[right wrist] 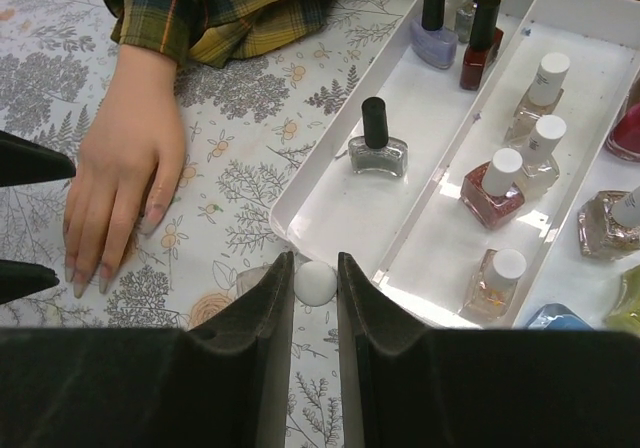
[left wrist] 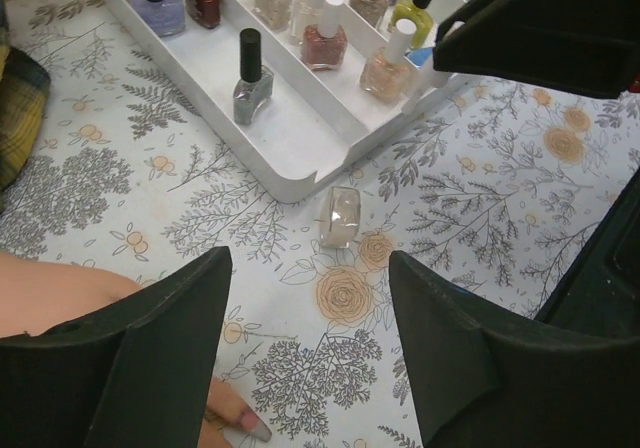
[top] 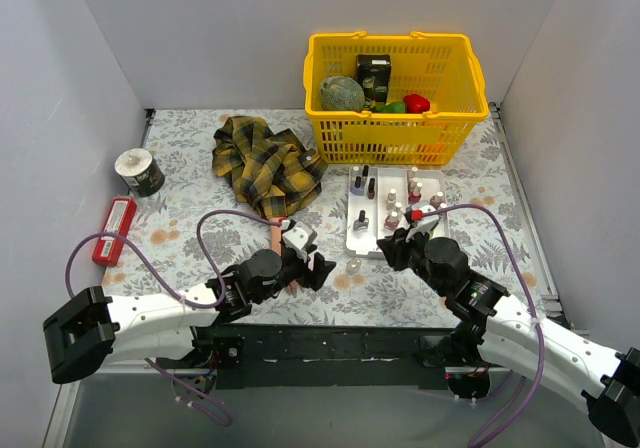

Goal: Paint the nails

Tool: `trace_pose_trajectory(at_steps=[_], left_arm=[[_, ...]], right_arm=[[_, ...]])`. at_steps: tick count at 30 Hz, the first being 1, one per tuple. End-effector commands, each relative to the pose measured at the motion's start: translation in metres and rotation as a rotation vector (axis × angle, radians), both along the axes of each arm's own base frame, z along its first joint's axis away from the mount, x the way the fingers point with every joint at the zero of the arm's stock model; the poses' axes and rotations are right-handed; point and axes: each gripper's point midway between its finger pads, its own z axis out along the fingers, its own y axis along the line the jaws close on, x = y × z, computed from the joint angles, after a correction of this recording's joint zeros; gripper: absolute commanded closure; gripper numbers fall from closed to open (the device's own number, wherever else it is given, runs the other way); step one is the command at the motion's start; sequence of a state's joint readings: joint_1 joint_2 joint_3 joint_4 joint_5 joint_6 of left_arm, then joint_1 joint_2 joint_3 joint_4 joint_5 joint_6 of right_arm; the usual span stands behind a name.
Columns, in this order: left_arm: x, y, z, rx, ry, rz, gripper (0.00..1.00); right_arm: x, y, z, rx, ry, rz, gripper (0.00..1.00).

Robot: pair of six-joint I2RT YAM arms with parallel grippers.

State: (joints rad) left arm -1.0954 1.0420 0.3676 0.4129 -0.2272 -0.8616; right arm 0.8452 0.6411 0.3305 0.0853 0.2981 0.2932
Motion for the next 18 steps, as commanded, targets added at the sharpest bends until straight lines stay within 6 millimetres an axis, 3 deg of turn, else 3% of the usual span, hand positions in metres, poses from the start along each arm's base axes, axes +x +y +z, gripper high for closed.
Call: trace_pose_trajectory(at_steps=[1, 6, 9, 14, 18], left_arm=[[0.013, 0.02, 0.002, 0.0, 0.042, 0.156, 0.34], [0.027, 0.034, 0.009, -0.067, 0.112, 0.251, 0.27], [0.04, 0.05, 0.01, -0.105, 0.169, 0.347, 0.16], [0.07, 0.09, 0.0, -0.189, 0.284, 0.484, 0.02], [0.078, 0.101, 0.001, -0.214, 0.312, 0.535, 0.02]], right_arm=[[-0.002, 0.012, 0.018, 0.077, -0.036, 0.047, 0.99], [-0.007, 0.014, 0.028, 0.113, -0.054, 0.076, 0.99], [-0.012, 0.014, 0.032, 0.147, -0.066, 0.087, 0.99], [-0.013, 0.014, 0.036, 0.165, -0.083, 0.096, 0.99], [-0.02, 0.022, 0.038, 0.176, -0.058, 0.148, 0.99]])
